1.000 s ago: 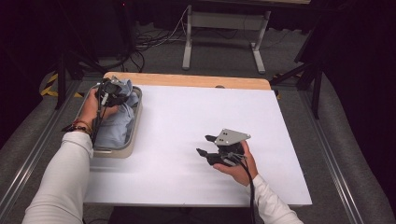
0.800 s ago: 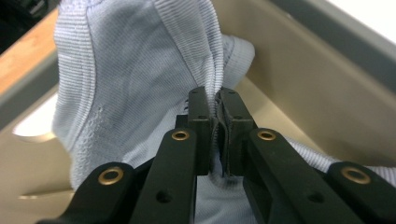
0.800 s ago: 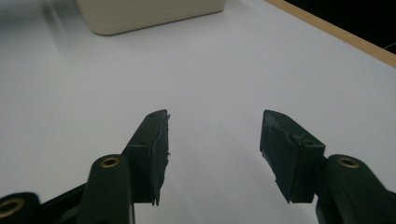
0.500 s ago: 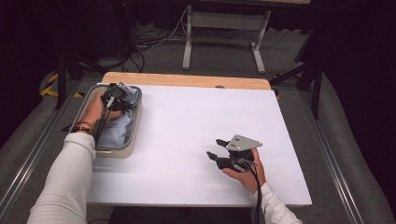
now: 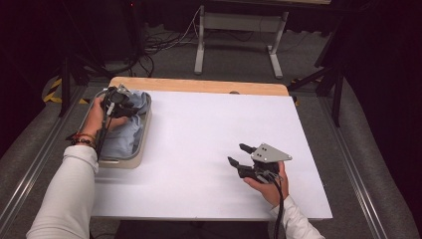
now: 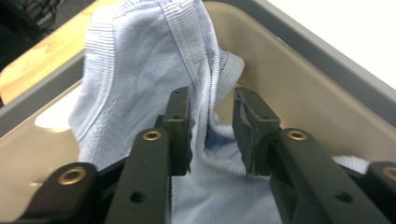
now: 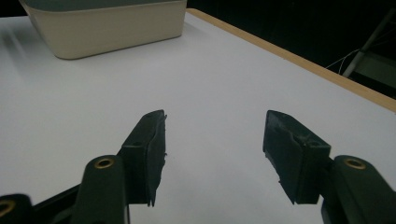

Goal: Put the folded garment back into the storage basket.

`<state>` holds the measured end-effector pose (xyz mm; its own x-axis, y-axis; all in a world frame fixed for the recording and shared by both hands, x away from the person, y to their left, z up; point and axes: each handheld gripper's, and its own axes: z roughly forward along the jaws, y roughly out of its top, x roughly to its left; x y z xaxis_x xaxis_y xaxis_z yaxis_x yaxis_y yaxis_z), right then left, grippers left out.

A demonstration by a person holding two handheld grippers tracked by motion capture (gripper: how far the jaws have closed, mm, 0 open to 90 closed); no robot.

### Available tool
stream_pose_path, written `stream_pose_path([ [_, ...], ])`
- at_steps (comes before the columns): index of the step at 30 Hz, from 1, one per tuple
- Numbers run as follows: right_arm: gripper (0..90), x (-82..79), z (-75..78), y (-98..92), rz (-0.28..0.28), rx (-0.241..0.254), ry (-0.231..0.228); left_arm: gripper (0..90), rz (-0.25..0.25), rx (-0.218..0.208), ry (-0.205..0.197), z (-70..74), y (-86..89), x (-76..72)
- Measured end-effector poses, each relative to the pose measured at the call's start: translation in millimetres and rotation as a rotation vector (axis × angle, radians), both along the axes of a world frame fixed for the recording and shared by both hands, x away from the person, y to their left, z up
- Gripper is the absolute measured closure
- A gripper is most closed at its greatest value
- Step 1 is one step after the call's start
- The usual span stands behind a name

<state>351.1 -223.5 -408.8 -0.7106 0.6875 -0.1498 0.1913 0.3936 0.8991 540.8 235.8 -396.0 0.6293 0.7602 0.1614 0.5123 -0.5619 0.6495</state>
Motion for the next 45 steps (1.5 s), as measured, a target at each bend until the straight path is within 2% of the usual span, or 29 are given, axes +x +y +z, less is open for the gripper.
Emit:
stream_pose_path([
  [1, 39.6, 0.0, 0.0, 0.0, 0.000, 0.000, 0.000, 66.0, 0.000, 0.000, 0.000, 0.0, 0.0, 0.0],
  [2, 39.6, -0.2, 0.3, -0.7, -0.003, 0.003, -0.006, 66.0, 0.005, -0.010, -0.020, 2.1, 2.9, -2.8],
  [4, 37.8, -1.4, 2.2, -1.7, -0.017, 0.000, -0.030, 66.8, 0.014, -0.045, -0.038, 7.9, 9.8, -9.2],
  [6, 37.9, -2.8, 3.6, -1.9, -0.013, 0.001, -0.043, 70.2, 0.023, -0.054, -0.051, 11.7, 15.8, -14.1],
  [8, 37.9, -4.6, 4.8, -2.1, -0.012, 0.009, -0.051, 78.5, 0.029, -0.071, -0.045, 13.2, 19.9, -18.2],
  [10, 37.9, -6.6, 6.0, -2.0, -0.003, 0.012, -0.059, 85.0, 0.034, -0.056, -0.039, 12.5, 23.8, -21.4],
  [12, 38.0, -8.5, 6.7, -1.5, -0.004, 0.010, -0.066, 89.6, 0.036, -0.052, -0.012, 8.1, 25.3, -24.4],
  [13, 38.0, -9.4, 7.0, -1.3, 0.000, 0.011, -0.067, 89.8, 0.031, -0.047, 0.001, 5.7, 25.8, -25.1],
  [16, 38.0, -12.3, 8.6, -2.2, 0.001, 0.010, -0.071, 90.0, 0.053, 0.016, 0.045, -3.5, 25.3, -25.7],
  [18, 38.0, -13.2, 9.2, -3.1, -0.001, 0.009, -0.073, 90.0, 0.052, 0.011, 0.071, -9.1, 26.7, -25.0],
  [23, 37.9, -13.8, 10.2, -4.2, -0.017, -0.008, -0.069, 90.0, 0.057, 0.028, 0.068, -15.6, 22.8, -25.1],
  [25, 37.6, -13.8, 9.9, -5.1, -0.017, -0.014, -0.057, 90.0, 0.053, 0.043, 0.087, -20.5, 19.3, -24.6],
  [33, 37.1, -14.9, 8.7, -3.6, -0.007, -0.028, -0.046, 90.0, 0.034, 0.086, 0.133, -25.1, 15.1, -22.8],
  [35, 36.6, -15.2, 7.5, -2.7, -0.004, -0.038, -0.045, 90.0, 0.038, 0.086, 0.119, -24.4, 15.2, -23.2],
  [38, 36.4, -16.4, 6.4, -2.0, 0.001, -0.049, -0.045, 90.0, 0.048, 0.062, 0.079, -19.8, 17.3, -25.8],
  [42, 36.1, -18.5, 7.9, -3.4, 0.000, -0.046, -0.055, 90.0, 0.053, 0.026, 0.025, -12.6, 21.1, -30.5],
  [45, 35.7, -18.6, 8.8, -5.4, 0.001, -0.042, -0.059, 89.9, 0.058, 0.016, -0.009, -6.4, 22.7, -35.1],
])
